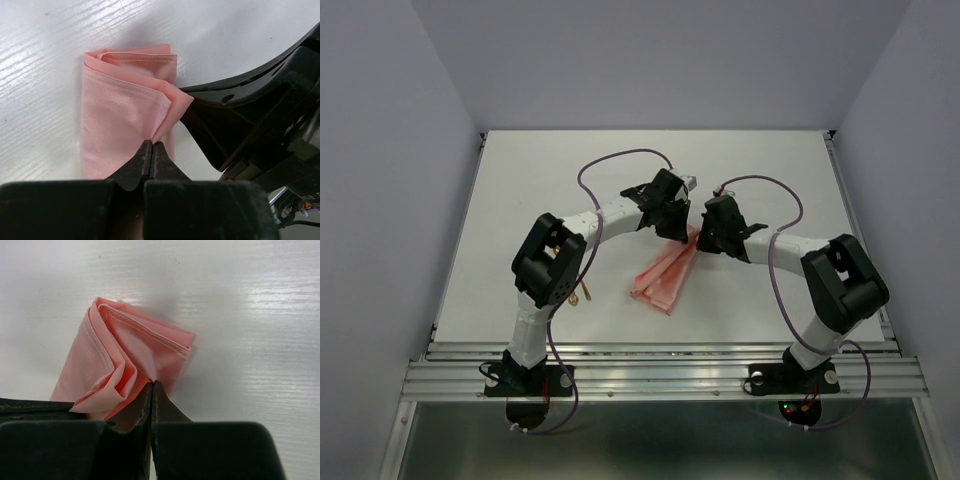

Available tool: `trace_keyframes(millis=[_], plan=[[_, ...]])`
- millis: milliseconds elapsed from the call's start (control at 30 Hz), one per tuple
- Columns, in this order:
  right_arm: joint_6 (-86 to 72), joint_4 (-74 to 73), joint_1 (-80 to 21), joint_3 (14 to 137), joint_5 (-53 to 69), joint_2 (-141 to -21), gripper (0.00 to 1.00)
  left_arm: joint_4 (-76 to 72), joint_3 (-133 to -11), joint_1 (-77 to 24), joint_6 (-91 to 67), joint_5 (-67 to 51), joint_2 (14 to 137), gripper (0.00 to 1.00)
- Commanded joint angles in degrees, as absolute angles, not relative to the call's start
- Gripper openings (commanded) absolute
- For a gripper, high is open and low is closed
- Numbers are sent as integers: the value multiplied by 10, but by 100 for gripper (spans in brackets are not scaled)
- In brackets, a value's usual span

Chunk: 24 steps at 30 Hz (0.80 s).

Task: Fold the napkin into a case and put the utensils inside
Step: Stuff the top corner of the smaller-rectangle-folded napkin into the folded napkin.

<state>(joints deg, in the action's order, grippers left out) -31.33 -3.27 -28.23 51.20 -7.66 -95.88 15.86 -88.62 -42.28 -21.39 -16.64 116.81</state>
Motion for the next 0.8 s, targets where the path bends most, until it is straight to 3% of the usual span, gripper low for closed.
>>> trace_keyframes(millis=[0, 233, 567, 767], plan=[[-374, 18, -287, 496, -91, -932, 1, 187, -900, -424, -210, -171, 1167, 0], [-403, 34, -287, 480, -75, -925, 1, 218, -923, -427, -207, -168, 1186, 0], [-427, 37, -287, 478, -75, -926, 1, 165, -888, -430, -336, -131, 1147, 0], [-439, 37, -287, 483, -76, -932, 1, 241, -931, -432, -302, -106, 1181, 0]])
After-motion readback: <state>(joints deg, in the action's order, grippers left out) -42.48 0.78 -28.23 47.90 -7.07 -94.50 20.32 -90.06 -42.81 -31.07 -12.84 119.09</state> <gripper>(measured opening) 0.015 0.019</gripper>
